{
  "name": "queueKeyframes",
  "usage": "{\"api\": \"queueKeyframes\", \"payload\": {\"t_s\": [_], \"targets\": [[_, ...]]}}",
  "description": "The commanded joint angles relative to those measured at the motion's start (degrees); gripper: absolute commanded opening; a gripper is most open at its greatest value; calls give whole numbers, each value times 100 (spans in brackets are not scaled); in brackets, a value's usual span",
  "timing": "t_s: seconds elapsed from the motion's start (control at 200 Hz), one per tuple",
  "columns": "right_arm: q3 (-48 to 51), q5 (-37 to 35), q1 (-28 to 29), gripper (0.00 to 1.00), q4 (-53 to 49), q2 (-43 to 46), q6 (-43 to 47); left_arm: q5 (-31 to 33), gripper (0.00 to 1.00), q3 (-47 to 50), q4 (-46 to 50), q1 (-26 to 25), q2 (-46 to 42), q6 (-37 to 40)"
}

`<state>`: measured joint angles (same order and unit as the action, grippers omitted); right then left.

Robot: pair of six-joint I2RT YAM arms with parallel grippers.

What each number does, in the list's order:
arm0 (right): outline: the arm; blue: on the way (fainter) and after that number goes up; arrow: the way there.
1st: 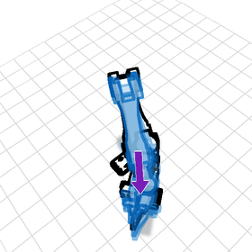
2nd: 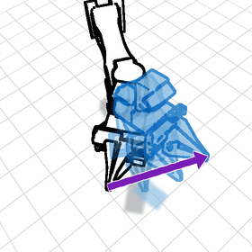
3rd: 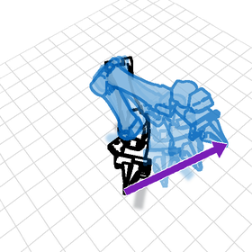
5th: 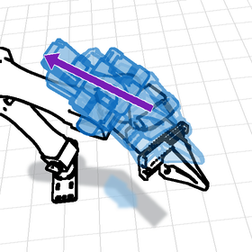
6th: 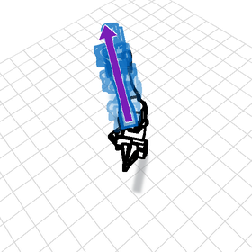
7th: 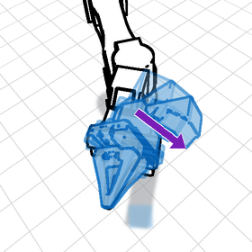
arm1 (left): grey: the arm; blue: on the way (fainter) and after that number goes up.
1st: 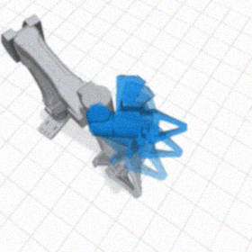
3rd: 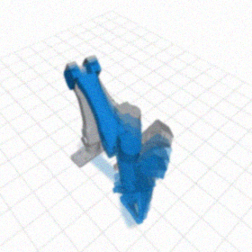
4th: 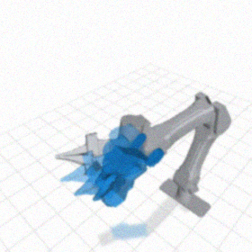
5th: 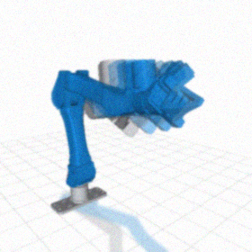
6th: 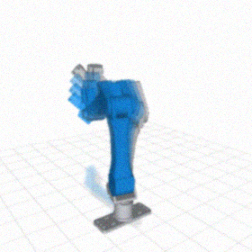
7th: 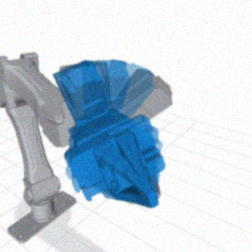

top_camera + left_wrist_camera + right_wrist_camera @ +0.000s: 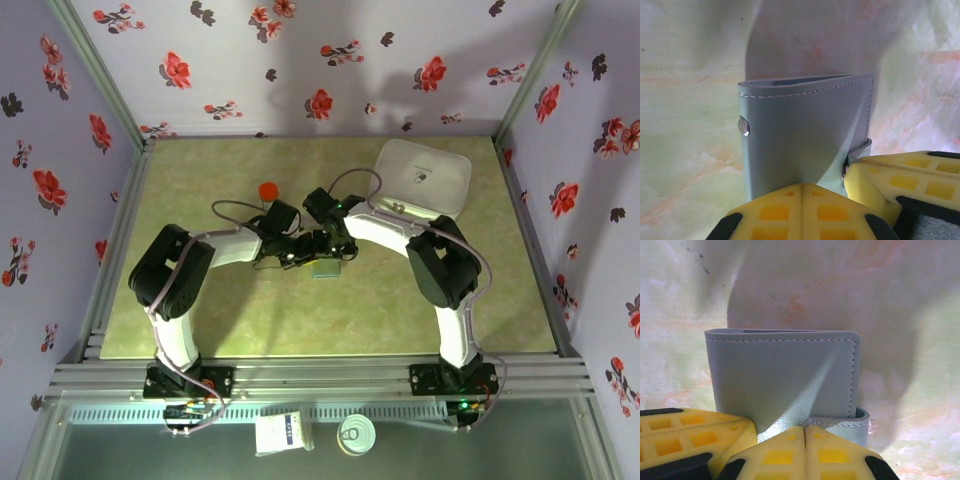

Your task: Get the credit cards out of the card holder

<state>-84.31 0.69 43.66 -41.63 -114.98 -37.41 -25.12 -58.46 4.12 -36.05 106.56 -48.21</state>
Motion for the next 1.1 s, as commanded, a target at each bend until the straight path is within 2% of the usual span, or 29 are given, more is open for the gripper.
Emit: {"api": "queueKeyframes", "payload": {"t_s": [0.0,0.305,0.46,0.695,0.805,0.89,1.095], "targets": [[19,-423,28,0,-589,-60,183,328,0,13,596,18,376,210],[-330,-1711,37,0,-1559,-174,431,688,0,228,1041,318,471,457],[-360,-1835,37,0,-1607,-82,471,754,0,203,1169,339,464,554],[-89,-1212,-115,0,-1026,406,401,444,0,-4,1136,292,253,528],[109,-810,-262,14,-748,576,359,221,0,-125,1035,250,127,443],[255,-505,-377,21,-537,634,348,116,5,-191,962,200,66,379],[577,12,-592,25,-113,679,365,-41,15,-228,737,94,-30,182]]}}
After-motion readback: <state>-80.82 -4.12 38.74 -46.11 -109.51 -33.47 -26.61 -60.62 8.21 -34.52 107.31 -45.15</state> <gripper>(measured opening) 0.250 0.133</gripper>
